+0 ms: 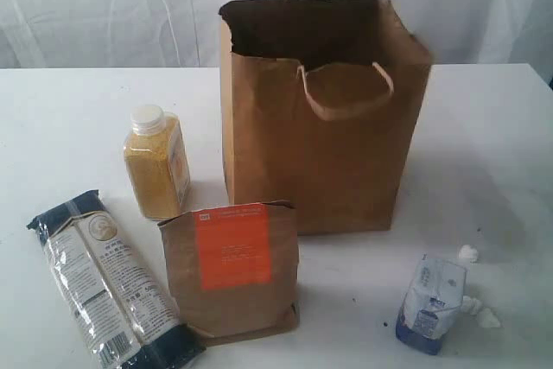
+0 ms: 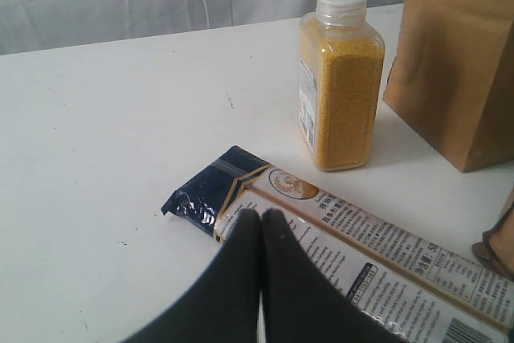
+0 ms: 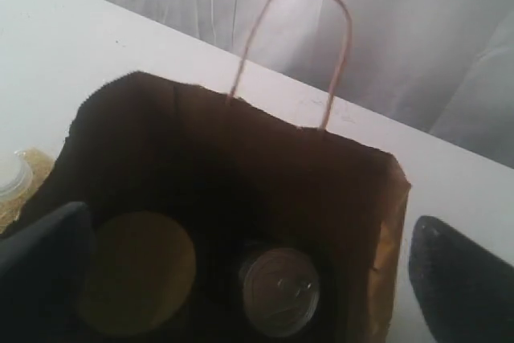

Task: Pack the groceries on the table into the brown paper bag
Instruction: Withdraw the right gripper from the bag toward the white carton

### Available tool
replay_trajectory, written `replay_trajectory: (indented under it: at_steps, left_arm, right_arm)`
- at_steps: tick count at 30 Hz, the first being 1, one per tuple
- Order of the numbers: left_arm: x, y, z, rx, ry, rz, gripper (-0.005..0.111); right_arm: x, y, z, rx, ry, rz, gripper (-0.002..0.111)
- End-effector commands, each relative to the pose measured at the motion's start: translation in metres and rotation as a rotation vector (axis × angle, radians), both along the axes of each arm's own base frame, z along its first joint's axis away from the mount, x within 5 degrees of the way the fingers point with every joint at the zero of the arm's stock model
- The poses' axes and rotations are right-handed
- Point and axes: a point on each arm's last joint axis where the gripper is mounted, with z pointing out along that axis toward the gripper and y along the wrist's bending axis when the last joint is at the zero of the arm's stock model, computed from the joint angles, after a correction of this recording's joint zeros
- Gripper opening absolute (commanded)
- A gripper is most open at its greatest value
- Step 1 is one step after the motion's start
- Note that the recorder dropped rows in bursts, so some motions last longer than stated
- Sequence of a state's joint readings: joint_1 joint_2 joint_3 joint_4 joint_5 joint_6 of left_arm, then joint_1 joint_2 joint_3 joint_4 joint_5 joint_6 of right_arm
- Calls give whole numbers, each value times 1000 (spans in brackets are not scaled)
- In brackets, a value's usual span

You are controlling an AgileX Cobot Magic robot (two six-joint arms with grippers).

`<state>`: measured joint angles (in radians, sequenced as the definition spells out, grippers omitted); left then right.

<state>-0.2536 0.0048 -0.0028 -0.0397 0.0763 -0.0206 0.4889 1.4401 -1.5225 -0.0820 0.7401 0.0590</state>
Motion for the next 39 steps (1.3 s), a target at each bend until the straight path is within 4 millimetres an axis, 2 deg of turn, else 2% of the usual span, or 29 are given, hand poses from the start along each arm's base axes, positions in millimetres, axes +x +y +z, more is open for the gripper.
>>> replay_trajectory:
  at_steps: [1, 7, 13, 22, 31, 39]
  left_arm:
    - [0, 0, -1, -6, -1, -4, 0]
    - [0, 0, -1, -6, -1, -4, 0]
    - [0, 0, -1, -6, -1, -4, 0]
    - [0, 0, -1, -6, -1, -4, 0]
    - [0, 0, -1, -6, -1, -4, 0]
    - [0, 0, -1, -6, -1, -4, 0]
  right_arm:
    - [-3, -3, 2, -16, 4, 2, 105]
    - [-22, -14, 20, -6, -35, -3, 105]
    - [-56, -42, 27, -139, 19, -56, 105]
    - [-105, -70, 13, -152, 29, -87, 105]
    - [-136, -85, -9, -154, 82, -79, 105]
    - [-161, -91, -28, -193, 138, 16, 105]
